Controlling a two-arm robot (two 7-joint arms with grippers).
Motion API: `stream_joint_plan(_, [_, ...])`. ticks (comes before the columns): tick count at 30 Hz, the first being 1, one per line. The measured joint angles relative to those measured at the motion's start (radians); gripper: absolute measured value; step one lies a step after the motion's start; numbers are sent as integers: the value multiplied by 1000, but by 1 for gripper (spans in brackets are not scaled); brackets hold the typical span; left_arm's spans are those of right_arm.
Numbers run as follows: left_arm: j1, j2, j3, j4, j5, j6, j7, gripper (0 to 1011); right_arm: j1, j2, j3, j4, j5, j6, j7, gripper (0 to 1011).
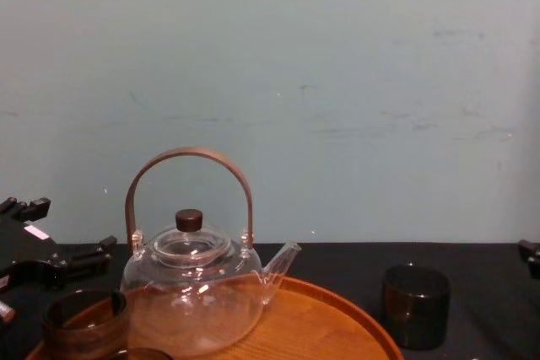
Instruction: Pick up the glass from the table and place it on the tray.
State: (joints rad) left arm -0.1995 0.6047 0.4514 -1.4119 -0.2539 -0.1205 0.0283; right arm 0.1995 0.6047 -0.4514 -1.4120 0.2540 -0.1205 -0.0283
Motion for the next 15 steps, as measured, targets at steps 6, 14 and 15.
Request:
stream_joint_plan(6, [0, 0, 0, 0, 0, 0, 0, 1002, 0, 0, 0, 0, 0, 0, 0, 1002])
stream_joint_plan(14, [0, 0, 0, 0, 0, 0, 0, 1001, 0, 0, 0, 0, 0, 0, 0, 1002])
stream_joint_plan(15, [0, 0, 0, 0, 0, 0, 0, 1001, 0, 0, 0, 0, 0, 0, 0, 1002])
